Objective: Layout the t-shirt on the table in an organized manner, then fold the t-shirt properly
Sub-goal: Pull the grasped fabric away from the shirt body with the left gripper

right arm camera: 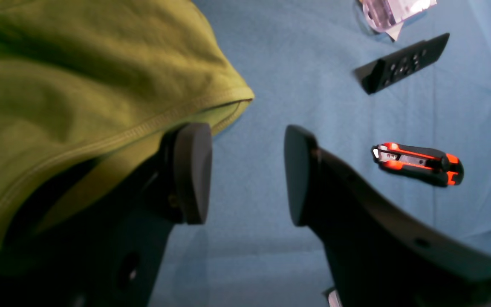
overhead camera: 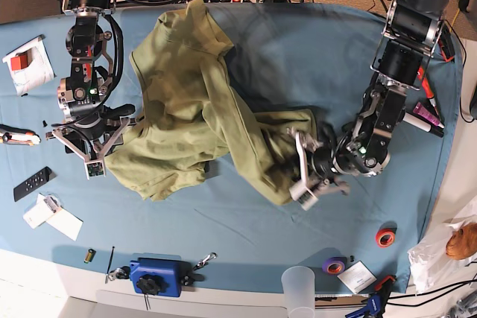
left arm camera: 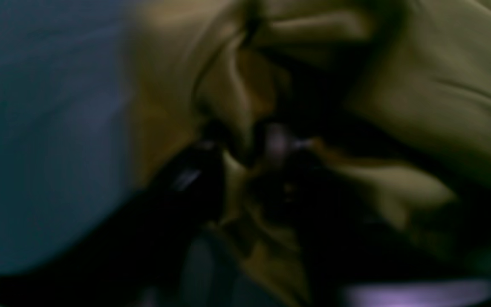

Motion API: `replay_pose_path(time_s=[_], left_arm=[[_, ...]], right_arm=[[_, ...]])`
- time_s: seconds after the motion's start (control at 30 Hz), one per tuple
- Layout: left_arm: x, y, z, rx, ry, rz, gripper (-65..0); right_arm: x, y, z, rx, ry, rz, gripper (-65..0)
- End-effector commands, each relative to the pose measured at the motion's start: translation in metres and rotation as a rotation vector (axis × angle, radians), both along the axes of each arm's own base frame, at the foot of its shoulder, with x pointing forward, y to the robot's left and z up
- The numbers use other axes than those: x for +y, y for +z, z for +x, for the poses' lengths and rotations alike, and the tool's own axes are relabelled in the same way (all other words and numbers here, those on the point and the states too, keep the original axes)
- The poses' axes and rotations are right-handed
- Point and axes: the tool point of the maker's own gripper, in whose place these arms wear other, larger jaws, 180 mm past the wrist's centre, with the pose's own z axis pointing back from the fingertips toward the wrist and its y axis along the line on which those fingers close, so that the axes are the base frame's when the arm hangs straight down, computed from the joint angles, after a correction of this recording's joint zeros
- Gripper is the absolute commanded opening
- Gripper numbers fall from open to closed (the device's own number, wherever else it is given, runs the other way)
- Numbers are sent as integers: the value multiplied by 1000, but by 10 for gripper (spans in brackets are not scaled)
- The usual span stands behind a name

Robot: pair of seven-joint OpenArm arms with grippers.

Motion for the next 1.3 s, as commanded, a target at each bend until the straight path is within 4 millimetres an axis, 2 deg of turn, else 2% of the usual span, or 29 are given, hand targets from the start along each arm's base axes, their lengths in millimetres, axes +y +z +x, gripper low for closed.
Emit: replay_pose_path(time_s=[0.0,0.07,0.17,0.37,0.43,0.53,0.6,0.67,0.83,1.0,1.1,1.27], left_arm=[[6,29,23,-86,39,-8,-650],[16,40,37,-128,79,31,-650],[16,65,54,-191,58,54,-650],[21,156,100,-326,75,85,-650],[25,176,105,-267,87,103,-650],[28,189,96,-126,76,127,-650],[36,191,91,-72,76,145,-650],[53,186,87,-39,97,168,-650],[102,157,72,48,162,245,-650],[140,132,44,91,183,312,-650],[148,121,21,87,158,361,-650],[135,100,-23,48,89,387,-650]], right_arm=[[-3,17,9,-60,5,-17,-371],[-3,18,9,-63,7,-17,-371],[-2,19,10,-74,13,-16,-371],[-1,21,12,-87,19,-16,-371],[-1,22,12,-89,21,-17,-371],[0,25,15,-110,31,-16,-371],[2,26,17,-124,38,-15,-371],[1,27,17,-124,38,-16,-371],[1,27,17,-128,40,-19,-371],[2,28,18,-131,41,-18,-371],[1,28,17,-130,41,-19,-371],[2,27,17,-130,41,-18,-371]])
